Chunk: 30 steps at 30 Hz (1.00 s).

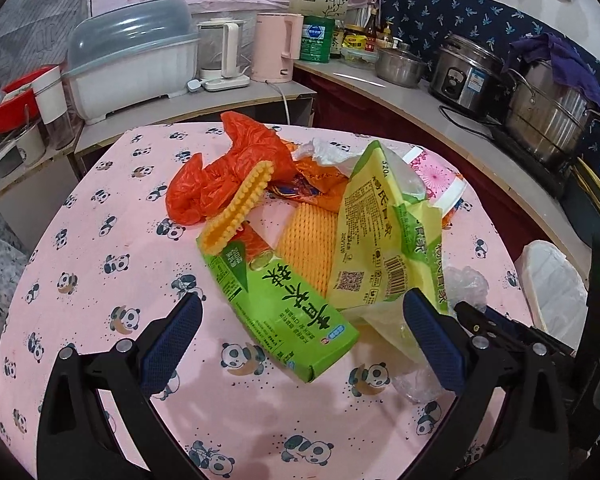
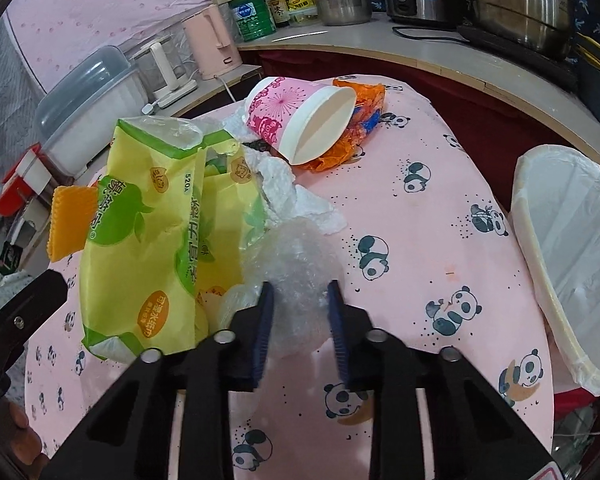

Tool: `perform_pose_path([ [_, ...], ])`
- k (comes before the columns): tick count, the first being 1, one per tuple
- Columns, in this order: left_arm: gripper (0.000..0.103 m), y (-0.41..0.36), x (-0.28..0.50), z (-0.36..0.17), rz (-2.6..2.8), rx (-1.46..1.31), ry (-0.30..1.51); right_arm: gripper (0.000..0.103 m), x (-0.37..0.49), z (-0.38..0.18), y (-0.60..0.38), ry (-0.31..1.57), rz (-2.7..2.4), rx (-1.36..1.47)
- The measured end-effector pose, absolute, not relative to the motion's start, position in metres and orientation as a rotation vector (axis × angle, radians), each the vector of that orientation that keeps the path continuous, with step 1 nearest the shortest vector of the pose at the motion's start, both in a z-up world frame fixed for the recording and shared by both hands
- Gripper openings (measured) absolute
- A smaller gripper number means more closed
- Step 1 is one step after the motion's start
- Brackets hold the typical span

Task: Collect trash
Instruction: 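Grasp the clear plastic bag with the right gripper while the left grasps the yellow-green wipe pack, then carry both items over the white bin and open both grippers to drop them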

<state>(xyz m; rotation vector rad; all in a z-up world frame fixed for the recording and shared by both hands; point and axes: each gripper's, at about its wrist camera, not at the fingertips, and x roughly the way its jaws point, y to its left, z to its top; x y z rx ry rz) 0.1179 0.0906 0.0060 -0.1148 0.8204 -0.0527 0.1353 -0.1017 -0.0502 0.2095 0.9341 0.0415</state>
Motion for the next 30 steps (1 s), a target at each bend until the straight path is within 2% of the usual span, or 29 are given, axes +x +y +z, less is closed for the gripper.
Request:
perform_pose_path([
  [3,0.096,0.079,0.124,0.009,-0.085,-0.11,0.819,0.005,0.134,-0.048,-0.105,0.931,0.041,0.212],
  [9,0.094,0.047,0.139,0.011,-0.148,-0.06,0.81,0.004,0.123,-0.033,-0.123,0.879,-0.001,0.208],
  [15,0.065,0.023,0.158,-0.003,-0.193,-0.03,0.871,0.004,0.113,-0.02,-0.142,0.844,-0.042,0.198],
  [18,0.044,0.014,0.16,-0.008,-0.216,-0.017,0.89,0.004,0.109,-0.017,-0.151,0.838,-0.058,0.204],
  [20,0.025,0.007,0.16,-0.01,-0.239,-0.006,0.905,0.004,0.106,-0.016,-0.157,0.834,-0.07,0.208],
  [21,0.021,0.004,0.16,-0.01,-0.245,-0.002,0.907,0.004,0.105,-0.016,-0.16,0.833,-0.074,0.213],
  [22,0.018,0.002,0.158,-0.01,-0.249,0.0,0.905,0.004,0.103,-0.015,-0.163,0.83,-0.08,0.216],
  [30,0.016,-0.018,0.137,0.01,-0.271,0.029,0.854,0.004,0.089,-0.004,-0.183,0.793,-0.11,0.244],
])
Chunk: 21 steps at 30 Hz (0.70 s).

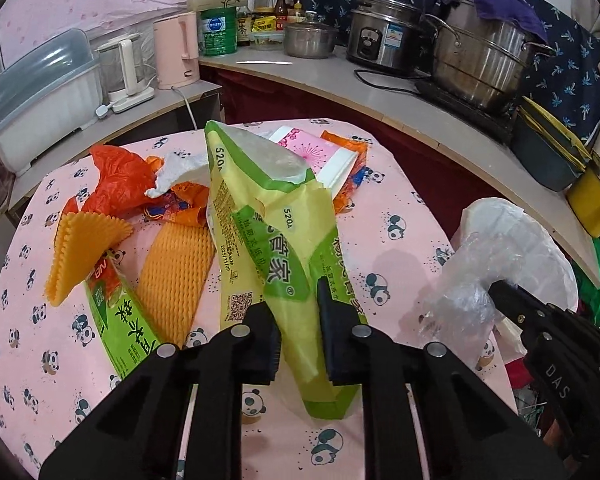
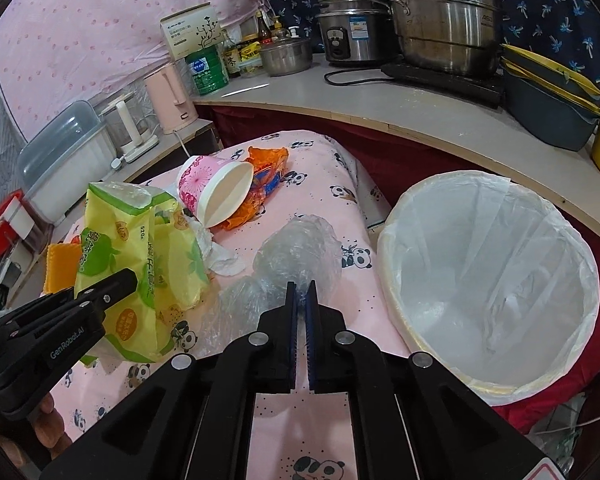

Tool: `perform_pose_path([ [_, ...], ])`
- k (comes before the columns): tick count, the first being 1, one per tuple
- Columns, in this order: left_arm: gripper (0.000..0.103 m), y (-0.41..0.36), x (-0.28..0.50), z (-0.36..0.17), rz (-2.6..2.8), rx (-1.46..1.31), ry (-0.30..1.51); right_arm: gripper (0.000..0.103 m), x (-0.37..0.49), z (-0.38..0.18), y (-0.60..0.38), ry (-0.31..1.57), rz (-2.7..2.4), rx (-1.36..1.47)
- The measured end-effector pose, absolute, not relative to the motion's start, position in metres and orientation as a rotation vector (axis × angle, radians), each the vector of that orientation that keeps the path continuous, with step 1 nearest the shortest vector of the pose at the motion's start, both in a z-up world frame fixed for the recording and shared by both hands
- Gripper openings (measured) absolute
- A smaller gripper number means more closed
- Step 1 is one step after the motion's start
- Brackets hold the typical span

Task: Collect trash
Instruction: 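Carry both items over the white bin and open both grippers to drop them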

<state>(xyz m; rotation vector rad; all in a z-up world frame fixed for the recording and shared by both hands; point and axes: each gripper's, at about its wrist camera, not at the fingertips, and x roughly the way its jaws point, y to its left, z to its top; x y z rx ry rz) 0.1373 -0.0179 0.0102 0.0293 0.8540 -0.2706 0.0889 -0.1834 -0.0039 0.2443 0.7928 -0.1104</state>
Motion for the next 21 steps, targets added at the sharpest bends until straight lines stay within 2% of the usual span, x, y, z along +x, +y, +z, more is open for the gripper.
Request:
perform_pose_path([
  [21,0.014,-0.122,0.089,0.047,-0.486,0.103,0.796,0.004,0.028,0.025,-0.285,0.665,-0.302,0.349],
])
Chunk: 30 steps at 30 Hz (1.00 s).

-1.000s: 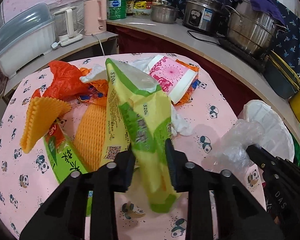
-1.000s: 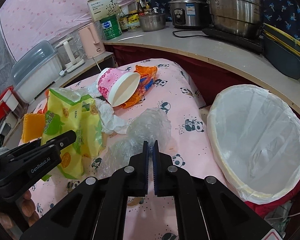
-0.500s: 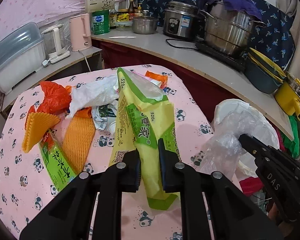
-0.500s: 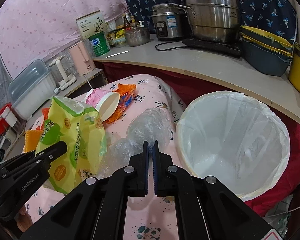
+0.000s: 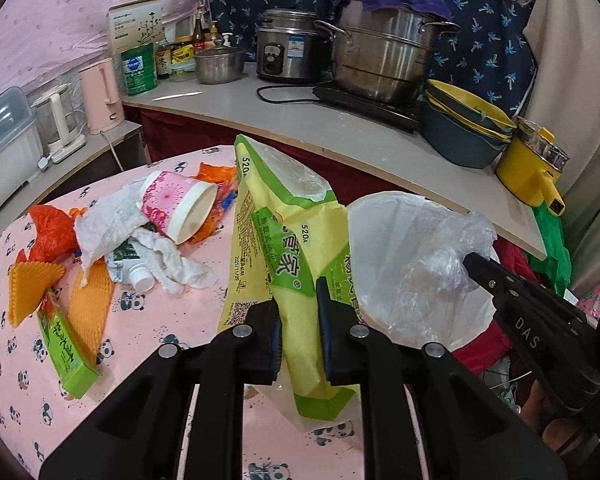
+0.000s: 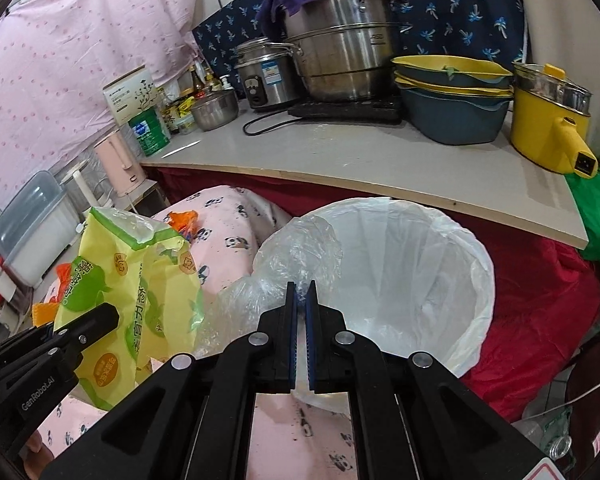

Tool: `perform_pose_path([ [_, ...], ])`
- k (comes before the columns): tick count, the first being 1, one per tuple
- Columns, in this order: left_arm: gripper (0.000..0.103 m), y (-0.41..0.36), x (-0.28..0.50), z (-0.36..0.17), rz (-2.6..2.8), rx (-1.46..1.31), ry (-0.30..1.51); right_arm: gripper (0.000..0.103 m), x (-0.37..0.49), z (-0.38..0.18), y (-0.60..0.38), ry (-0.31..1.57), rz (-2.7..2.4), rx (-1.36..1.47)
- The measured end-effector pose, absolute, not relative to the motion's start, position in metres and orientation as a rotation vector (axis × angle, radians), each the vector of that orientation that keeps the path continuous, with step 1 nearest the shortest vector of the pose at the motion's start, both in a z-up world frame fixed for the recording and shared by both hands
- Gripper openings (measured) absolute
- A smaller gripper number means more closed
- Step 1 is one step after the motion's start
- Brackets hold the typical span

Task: Collect trash
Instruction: 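Carry both items over the white bin and open both grippers to drop them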

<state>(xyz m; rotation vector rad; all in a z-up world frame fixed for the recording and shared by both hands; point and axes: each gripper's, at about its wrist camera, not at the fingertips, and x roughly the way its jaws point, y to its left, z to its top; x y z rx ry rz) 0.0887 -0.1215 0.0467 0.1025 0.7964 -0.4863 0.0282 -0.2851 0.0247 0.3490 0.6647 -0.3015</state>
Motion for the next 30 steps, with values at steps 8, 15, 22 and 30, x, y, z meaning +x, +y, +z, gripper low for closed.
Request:
perform_pose_path([
  [8,0.014,-0.175,0.086,0.042,-0.591,0.14,0.811,0.004,0.016,0.019,-0.333,0.652,-0.402,0.385],
  [15,0.014,-0.21,0.095,0.032,-0.653,0.158,0.841,0.004,0.015,0.01,-0.359,0.662,-0.444,0.406],
  [22,0.026,-0.223,0.104,0.023,-0.654,0.162,0.858,0.01,0.022,0.002,-0.365,0.675,-0.46,0.416],
  [30,0.05,-0.218,0.106,0.025,-0.614,0.163,0.835,0.022,0.026,0.005,-0.362,0.668,-0.453,0.413],
])
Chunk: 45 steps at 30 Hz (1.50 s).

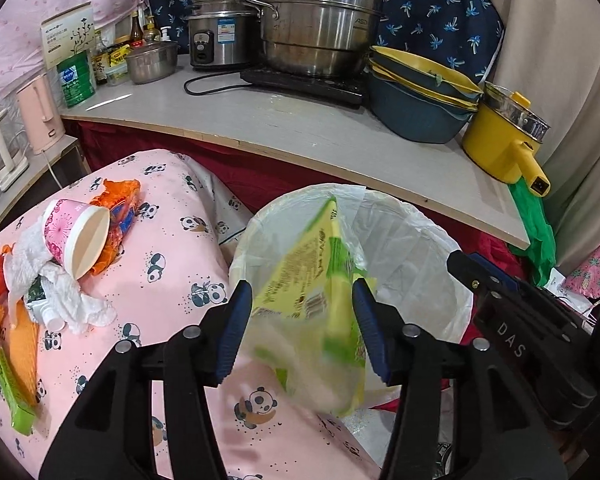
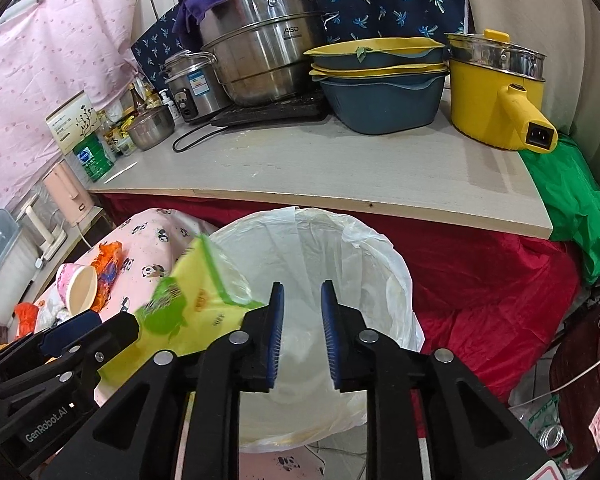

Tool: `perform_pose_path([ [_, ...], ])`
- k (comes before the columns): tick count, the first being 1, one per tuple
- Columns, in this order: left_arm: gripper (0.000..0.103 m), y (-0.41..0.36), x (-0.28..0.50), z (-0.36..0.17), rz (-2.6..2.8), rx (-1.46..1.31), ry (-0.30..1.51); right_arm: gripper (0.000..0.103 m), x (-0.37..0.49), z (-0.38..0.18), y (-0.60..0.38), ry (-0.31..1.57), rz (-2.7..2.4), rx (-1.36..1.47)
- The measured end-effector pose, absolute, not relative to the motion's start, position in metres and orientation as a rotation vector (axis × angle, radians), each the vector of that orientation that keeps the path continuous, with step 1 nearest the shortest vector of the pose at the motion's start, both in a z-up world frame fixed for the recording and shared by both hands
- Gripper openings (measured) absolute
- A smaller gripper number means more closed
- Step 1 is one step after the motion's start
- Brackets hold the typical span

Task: Collect trash
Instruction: 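Carry both items over the white bin and open both grippers to drop them, then move the left gripper back over the table toward the green drink carton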

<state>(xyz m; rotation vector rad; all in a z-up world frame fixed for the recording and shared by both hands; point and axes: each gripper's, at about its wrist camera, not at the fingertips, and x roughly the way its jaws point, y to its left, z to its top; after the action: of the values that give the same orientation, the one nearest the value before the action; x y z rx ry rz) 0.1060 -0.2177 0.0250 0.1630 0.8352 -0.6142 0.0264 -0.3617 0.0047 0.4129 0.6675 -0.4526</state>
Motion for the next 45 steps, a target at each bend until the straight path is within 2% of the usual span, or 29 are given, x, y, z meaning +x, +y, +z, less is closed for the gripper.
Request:
perform_pose_path([
  [7,0.053,-0.206,0.104,0.029,-0.585,0.145,0.822,0.027,0.023,0.01,-0.354,0.661,-0.441,0.403],
  [33,0.054,-0.128,0.092,0.042,-0.445,0.063,0.785,0.032,0.016,0.027,-0.292,0.662,-0.352,0.327],
  [45,0.079,-0.058,0.096,0.036,-0.253,0.0,0.785,0.036,0.034,0.026,-0.238,0.692,-0.242,0.275],
])
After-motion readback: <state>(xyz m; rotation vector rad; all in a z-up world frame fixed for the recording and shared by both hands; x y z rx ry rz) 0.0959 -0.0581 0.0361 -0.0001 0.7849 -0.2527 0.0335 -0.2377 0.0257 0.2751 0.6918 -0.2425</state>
